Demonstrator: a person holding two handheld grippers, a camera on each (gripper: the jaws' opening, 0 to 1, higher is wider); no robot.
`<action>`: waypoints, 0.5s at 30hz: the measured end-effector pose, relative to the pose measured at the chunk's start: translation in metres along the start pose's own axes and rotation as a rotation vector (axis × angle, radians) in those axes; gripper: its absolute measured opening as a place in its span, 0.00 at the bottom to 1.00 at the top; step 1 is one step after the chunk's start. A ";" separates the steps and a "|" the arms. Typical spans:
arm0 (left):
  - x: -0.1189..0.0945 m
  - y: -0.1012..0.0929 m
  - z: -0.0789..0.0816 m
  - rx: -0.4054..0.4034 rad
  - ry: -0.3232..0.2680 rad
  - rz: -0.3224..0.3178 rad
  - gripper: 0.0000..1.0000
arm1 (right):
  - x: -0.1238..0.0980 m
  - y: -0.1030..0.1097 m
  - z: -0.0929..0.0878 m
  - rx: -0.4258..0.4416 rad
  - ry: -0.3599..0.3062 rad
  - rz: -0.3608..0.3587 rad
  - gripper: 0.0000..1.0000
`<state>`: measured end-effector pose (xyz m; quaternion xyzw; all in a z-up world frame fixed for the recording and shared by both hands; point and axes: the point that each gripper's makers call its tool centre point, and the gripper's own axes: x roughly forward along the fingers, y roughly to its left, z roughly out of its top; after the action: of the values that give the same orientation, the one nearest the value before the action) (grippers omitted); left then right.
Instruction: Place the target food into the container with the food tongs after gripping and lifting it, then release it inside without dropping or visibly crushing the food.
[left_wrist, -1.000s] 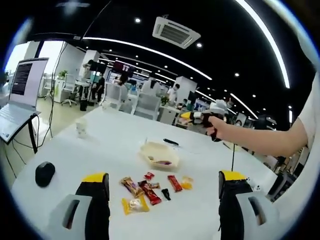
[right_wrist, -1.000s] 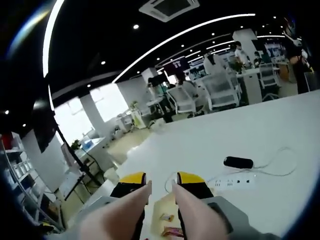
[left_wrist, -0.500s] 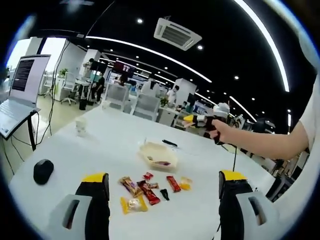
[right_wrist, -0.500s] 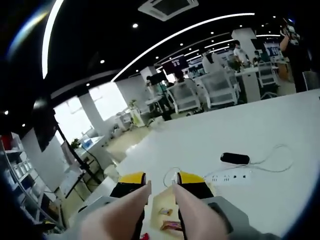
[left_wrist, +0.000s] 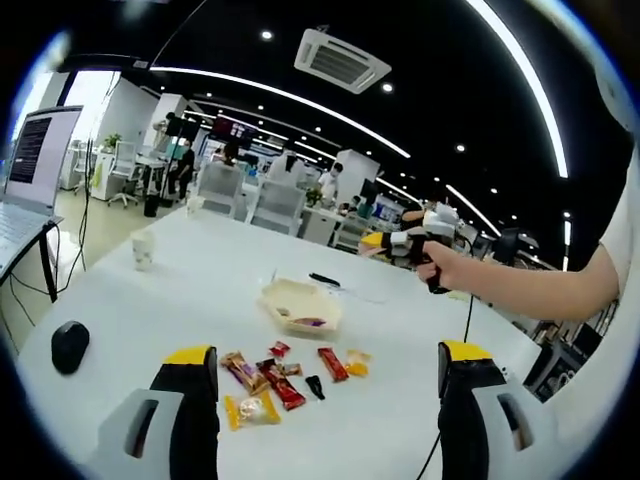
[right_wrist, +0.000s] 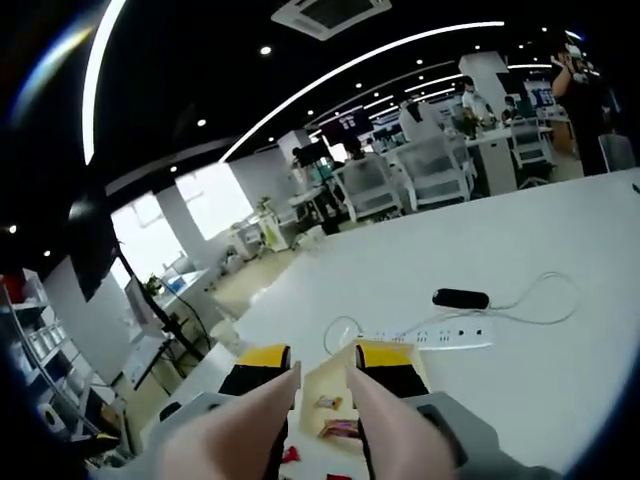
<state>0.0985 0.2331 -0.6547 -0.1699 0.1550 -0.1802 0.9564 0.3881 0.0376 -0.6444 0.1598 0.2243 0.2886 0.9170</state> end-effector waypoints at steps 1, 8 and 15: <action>0.001 -0.001 0.001 0.002 0.000 -0.004 0.92 | -0.002 -0.001 -0.002 0.002 0.001 -0.001 0.26; 0.011 -0.012 -0.003 -0.013 0.014 -0.063 0.99 | -0.015 -0.006 -0.005 0.022 -0.002 -0.012 0.26; 0.017 -0.019 -0.006 -0.012 0.026 -0.093 0.99 | -0.026 -0.011 -0.007 0.027 -0.010 -0.025 0.26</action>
<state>0.1057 0.2085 -0.6572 -0.1800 0.1603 -0.2256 0.9439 0.3704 0.0146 -0.6472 0.1709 0.2258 0.2732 0.9193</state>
